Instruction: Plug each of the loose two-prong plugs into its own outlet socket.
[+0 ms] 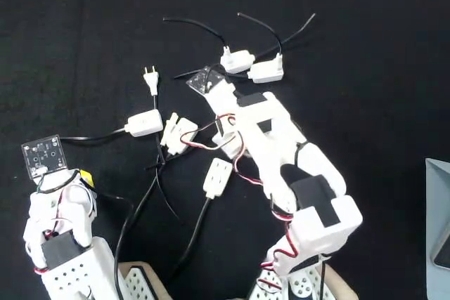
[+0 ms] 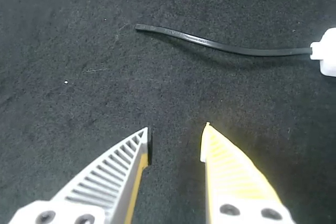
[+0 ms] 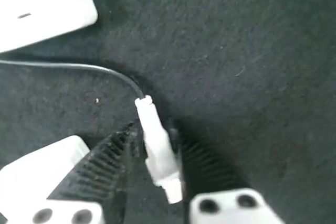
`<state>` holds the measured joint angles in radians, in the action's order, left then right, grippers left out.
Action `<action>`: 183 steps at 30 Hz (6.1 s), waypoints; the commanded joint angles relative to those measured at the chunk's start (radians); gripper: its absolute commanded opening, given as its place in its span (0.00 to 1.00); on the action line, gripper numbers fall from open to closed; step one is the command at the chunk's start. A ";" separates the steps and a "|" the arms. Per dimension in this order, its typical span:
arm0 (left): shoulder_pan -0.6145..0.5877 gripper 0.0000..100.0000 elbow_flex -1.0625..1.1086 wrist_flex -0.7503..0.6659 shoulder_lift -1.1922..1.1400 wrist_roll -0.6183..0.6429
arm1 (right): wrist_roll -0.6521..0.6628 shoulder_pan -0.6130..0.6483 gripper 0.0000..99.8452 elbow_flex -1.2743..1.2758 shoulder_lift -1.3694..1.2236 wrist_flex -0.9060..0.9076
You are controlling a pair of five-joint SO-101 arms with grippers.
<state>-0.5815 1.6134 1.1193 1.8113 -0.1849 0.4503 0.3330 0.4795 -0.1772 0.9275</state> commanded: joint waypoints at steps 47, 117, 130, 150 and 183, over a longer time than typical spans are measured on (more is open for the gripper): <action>0.013 0.17 -0.007 -0.023 0.008 -0.014 | -0.143 -0.002 0.01 0.107 0.166 0.187; 0.539 0.18 -0.364 0.003 0.006 0.017 | -0.577 0.160 0.01 0.682 1.357 -0.018; 0.529 0.27 -0.231 0.098 0.005 -0.005 | -0.506 0.146 0.01 0.871 1.357 -0.195; 0.687 0.30 -0.186 0.058 -0.048 0.017 | -0.451 -0.069 0.01 0.845 1.357 -0.250; 1.084 0.25 -0.625 -0.532 -1.428 0.222 | -0.689 -0.390 0.01 0.946 1.357 -0.516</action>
<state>0.4956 1.0487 0.6575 0.4242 0.0299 -0.2294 -0.0506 1.4323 1.1638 0.4319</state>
